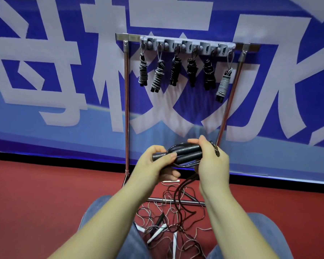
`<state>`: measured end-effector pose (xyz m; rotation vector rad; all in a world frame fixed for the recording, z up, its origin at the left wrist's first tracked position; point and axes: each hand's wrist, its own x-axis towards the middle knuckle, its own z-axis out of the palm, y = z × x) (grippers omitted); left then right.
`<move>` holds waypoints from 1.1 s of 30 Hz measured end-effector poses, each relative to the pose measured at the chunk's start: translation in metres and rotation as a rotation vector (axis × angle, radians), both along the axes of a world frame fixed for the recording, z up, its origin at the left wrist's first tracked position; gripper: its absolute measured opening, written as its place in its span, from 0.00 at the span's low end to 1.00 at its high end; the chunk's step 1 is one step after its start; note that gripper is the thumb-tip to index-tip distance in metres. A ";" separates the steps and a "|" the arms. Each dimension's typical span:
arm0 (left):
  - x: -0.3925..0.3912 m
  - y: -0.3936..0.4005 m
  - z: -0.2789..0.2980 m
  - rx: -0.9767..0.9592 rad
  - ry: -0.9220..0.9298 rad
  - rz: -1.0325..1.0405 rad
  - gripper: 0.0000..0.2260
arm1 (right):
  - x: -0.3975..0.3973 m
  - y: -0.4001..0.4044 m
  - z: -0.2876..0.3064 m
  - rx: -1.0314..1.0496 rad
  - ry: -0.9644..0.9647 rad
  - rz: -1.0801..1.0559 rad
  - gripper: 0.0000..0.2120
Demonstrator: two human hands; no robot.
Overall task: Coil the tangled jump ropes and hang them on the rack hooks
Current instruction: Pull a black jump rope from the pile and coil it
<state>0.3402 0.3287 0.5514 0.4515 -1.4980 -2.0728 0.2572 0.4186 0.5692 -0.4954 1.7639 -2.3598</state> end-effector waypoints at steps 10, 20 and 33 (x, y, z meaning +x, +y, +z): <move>-0.005 0.015 -0.005 -0.261 0.016 0.260 0.12 | -0.007 -0.001 -0.017 -0.017 -0.186 0.468 0.27; -0.001 -0.026 0.030 -0.856 -0.390 0.353 0.09 | 0.009 0.006 -0.038 0.596 0.544 0.614 0.10; 0.016 -0.039 0.018 -1.014 -0.575 -0.100 0.17 | -0.014 0.011 0.035 1.026 1.143 0.439 0.16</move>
